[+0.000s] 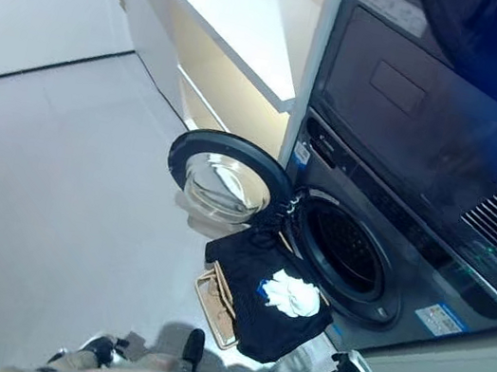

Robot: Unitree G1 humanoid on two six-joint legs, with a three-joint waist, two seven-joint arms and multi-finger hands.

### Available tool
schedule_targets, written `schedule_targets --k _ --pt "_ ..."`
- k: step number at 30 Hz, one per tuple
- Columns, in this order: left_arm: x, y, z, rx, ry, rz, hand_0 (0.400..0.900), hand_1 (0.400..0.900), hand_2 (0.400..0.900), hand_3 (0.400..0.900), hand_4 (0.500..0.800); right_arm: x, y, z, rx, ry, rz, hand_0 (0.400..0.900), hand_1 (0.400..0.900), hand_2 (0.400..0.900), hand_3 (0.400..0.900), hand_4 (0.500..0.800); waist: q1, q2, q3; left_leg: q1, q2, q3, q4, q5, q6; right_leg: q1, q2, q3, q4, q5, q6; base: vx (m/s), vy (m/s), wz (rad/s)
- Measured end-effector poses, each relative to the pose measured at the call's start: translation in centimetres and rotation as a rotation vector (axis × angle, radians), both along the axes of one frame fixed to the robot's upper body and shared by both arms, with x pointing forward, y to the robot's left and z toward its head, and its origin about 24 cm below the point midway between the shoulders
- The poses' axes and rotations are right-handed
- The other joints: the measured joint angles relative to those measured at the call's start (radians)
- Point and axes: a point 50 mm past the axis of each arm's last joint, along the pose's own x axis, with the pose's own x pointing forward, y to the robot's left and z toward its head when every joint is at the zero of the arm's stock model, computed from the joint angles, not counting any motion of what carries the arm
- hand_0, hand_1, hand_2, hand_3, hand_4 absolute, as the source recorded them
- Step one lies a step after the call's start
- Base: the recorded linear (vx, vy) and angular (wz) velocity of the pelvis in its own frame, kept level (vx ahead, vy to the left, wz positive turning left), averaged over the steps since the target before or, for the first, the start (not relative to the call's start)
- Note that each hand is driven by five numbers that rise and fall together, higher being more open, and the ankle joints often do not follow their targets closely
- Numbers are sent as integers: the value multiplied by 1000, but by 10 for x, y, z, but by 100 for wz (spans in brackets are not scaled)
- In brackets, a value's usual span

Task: Put the clothes in the basket into the washing machine.

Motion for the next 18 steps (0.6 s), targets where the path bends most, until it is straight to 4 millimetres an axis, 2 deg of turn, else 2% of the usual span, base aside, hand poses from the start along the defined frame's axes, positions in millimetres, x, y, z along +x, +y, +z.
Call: schedule_targets --k 2,4,6,7,8,9,10,11,12,13,14,15,18 --pt "20 0 6 10 -51 -12 900 900 900 900 800 7 3 2 -9 -11 51 900 900 900 900 800 -4 6 17 24 -13 -31 0 -12 10 -21 -32 -25 -45 -2 -3 189 -128 14" --pt "33 1 11 24 -89 -15 900 900 900 900 800 31 11 8 -23 -55 156 900 900 900 900 800 13 16 41 25 -15 -19 3 -26 9 -42 -75 -99 -233 2 4 128 -189 37" --pt "44 5 16 43 -120 -2 900 900 900 900 800 54 21 16 -37 -108 260 900 900 900 900 800 12 9 68 20 -29 -40 8 -34 -5 -51 -79 -80 -376 24 32 7 -171 27" --pt "44 8 16 49 -122 1 900 900 900 900 800 59 24 18 -31 -122 272 900 900 900 900 800 18 -3 70 17 -38 -47 13 -33 -5 -48 -77 -79 -404 34 43 -14 -118 -9" --pt "47 12 19 64 -135 4 900 900 900 900 800 68 30 21 -28 -145 296 900 900 900 900 800 30 -24 81 3 -43 -45 35 -49 -15 -47 -76 -74 -408 47 39 -66 -128 22" --pt "58 6 22 65 -147 -8 900 900 900 900 800 78 36 25 -27 -166 326 900 900 900 900 800 24 -42 86 -20 -48 -34 66 -71 -28 -53 -71 -75 -421 81 14 -172 -139 52" --pt "58 6 22 74 -121 7 900 900 900 900 800 87 37 30 -37 -185 352 900 900 900 900 800 28 -26 93 -66 -36 -46 100 -68 -39 -50 -63 -91 -424 105 6 -302 -158 93" --pt "54 4 22 35 -191 -14 900 900 900 900 800 95 37 36 -45 -223 368 900 900 900 900 800 39 -28 95 -92 -25 -54 127 -78 -60 -69 -51 -96 -436 110 -6 -256 -156 83" --pt "57 -4 24 -6 -256 -44 900 900 900 900 800 101 31 41 -64 -257 372 900 900 900 900 800 39 -11 104 -155 -14 -94 192 -104 -73 -71 -39 -140 -456 116 -19 -182 -137 58" --pt "53 -7 21 -18 -241 -48 900 900 900 900 800 103 25 44 -80 -263 369 900 900 900 900 800 47 5 105 -191 -6 -102 214 -108 -74 -78 -31 -171 -453 112 -26 -131 -100 32" --pt "52 -7 20 -16 -235 -63 900 900 900 900 800 107 20 48 -96 -272 370 900 900 900 900 800 48 -1 110 -217 -2 -107 221 -107 -82 -108 -31 -183 -443 101 -36 -89 -76 19" --pt "49 -4 20 -9 -228 -59 900 900 900 900 800 117 13 56 -119 -302 371 900 900 900 900 800 67 -1 126 -253 2 -106 226 -102 -89 -151 -29 -183 -422 91 -40 -76 -75 13" --pt "42 6 17 30 -172 -38 900 900 900 900 800 149 1 84 -195 -384 377 900 900 900 900 800 78 18 185 -324 5 -115 253 -93 -101 -227 -30 -188 -375 83 -54 -55 -43 3"
